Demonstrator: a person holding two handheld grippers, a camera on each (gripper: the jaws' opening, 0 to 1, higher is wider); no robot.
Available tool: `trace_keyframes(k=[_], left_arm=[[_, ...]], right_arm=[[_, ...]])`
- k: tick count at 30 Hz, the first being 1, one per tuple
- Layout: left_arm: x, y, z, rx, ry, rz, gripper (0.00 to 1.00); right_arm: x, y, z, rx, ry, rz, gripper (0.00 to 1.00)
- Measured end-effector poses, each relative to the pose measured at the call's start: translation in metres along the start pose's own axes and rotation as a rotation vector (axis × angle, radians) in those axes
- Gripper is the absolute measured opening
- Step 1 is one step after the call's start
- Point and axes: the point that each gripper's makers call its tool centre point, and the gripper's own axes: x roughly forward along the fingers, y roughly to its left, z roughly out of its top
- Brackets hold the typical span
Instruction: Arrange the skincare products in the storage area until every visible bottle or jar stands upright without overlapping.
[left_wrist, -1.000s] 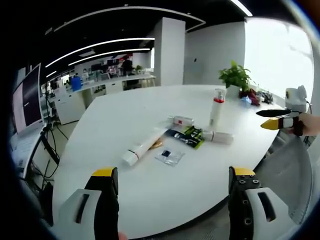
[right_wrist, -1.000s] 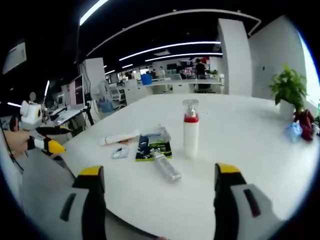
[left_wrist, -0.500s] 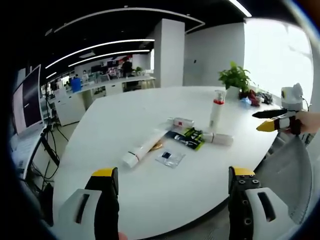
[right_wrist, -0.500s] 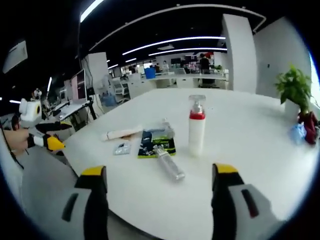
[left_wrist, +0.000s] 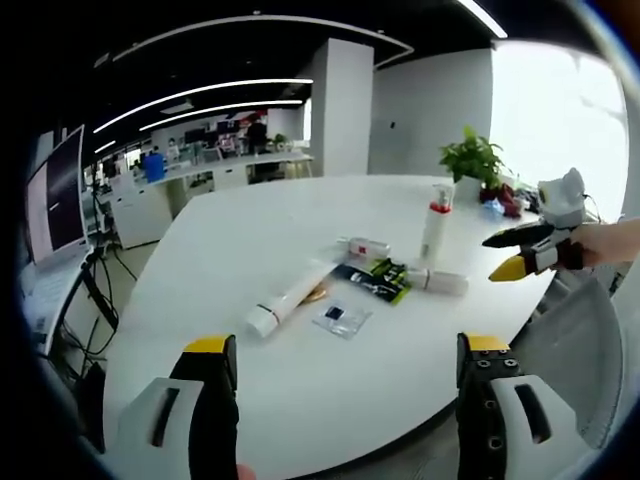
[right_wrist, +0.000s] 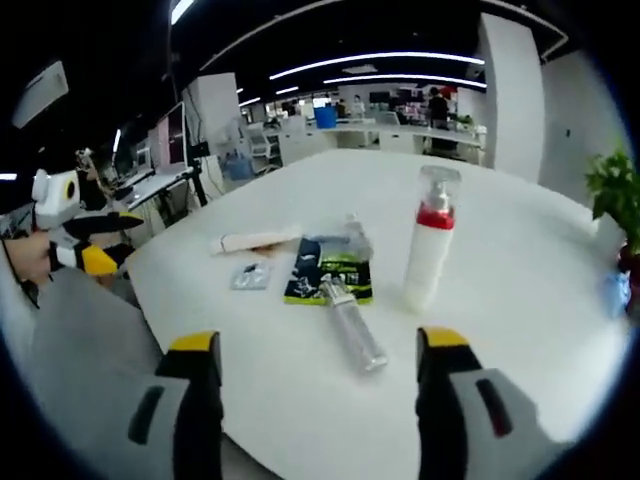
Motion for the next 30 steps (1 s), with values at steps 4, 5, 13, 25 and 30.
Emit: trace_keyframes(k=[4,5,13,25,30], left_arm=[[0.001,0.001,-0.001,-0.008,0.004,-0.002,0.88],[0.001,0.001,-0.001,-0.01,0.003,-0.002,0.88],[0.001,0.002,-0.003,-0.022,0.012,-0.004,0.88],[0.0,0.003,-0.002,-0.026,0.008,0.006,0.88],[0.001,0.003,-0.003,-0.026,0.012,0.005,0.88]], right_arm=[[0.016,-0.001,0.001,-0.035,0.034,0.028,0.79],[0.019,-0.001,0.001,-0.042,0.041,0.033,0.79],[0.041,-0.002,-0.005,-0.073,0.108,0.061,0.75],[0.058,-0.012,-0.018,-0.132,0.201,0.073,0.69],[0.064,-0.018,-0.022,-0.172,0.249,0.067,0.65]])
